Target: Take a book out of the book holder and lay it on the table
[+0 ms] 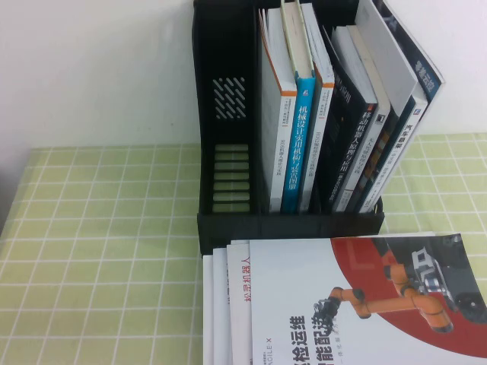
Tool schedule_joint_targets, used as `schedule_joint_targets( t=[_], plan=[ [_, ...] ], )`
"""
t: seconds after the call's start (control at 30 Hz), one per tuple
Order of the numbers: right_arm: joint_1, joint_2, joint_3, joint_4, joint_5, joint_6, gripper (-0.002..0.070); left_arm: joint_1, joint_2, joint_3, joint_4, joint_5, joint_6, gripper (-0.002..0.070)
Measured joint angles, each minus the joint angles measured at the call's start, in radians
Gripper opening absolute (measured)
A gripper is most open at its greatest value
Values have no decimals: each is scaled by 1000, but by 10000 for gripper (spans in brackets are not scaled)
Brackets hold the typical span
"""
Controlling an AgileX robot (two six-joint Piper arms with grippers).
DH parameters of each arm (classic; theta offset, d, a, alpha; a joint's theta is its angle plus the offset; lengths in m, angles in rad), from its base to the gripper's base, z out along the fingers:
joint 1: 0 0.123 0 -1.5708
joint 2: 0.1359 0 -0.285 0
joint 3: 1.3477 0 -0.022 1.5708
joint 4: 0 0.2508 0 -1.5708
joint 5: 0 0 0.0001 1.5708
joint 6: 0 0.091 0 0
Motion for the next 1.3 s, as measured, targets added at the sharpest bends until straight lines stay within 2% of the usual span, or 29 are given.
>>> schedule_joint_targets(
  t=[0.07, 0.23, 0.33, 0.63, 0.83, 0.9, 0.97, 1.1, 1.3],
  plan=[
    [0, 0, 0, 0, 0, 0, -2, 0, 0, 0, -22, -5, -16, -3],
    [0, 0, 0, 0, 0, 0, -2, 0, 0, 0, -205, -107, -117, -3],
    [0, 0, 0, 0, 0, 0, -2, 0, 0, 0, -265, -159, -159, -3],
    [0, 0, 0, 0, 0, 0, -2, 0, 0, 0, -355, -318, -478, -3],
    [0, 0, 0, 0, 0, 0, -2, 0, 0, 0, -364, -347, -517, -3],
    [0, 0, 0, 0, 0, 0, -2, 0, 0, 0, -327, -349, -520, -3],
    [0, 0, 0, 0, 0, 0, -2, 0, 0, 0, -234, -336, -544, -3],
    [0, 0, 0, 0, 0, 0, -2, 0, 0, -65, 19, -264, -612, -3],
    [0, 0, 0, 0, 0, 0, -2, 0, 0, -304, 366, -177, -664, -3]
  ],
)
